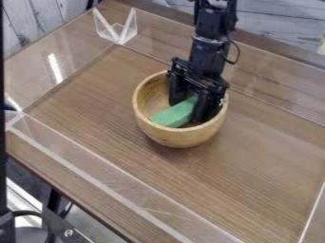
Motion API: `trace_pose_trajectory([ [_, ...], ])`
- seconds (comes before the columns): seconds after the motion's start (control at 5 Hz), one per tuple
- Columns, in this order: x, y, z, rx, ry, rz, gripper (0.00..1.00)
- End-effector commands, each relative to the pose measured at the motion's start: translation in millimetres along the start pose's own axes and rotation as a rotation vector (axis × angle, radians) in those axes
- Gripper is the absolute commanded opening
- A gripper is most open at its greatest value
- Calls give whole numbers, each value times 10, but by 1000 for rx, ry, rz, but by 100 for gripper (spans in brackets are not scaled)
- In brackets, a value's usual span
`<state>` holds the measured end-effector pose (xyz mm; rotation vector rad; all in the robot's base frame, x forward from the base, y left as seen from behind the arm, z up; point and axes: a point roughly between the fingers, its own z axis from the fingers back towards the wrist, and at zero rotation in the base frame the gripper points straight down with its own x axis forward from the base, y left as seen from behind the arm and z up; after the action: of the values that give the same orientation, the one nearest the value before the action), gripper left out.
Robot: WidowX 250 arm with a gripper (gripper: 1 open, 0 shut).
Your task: Remove the green block from inside the brown bowl and put it on the table
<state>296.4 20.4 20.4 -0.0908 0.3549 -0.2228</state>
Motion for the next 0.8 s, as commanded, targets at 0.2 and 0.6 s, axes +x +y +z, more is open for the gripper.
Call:
trace_pose_trajectory([
  [0.2,-9,53,-56,-14,-1,-24,0],
  [0.6,-69,26,161,8,-50,-13,0],
])
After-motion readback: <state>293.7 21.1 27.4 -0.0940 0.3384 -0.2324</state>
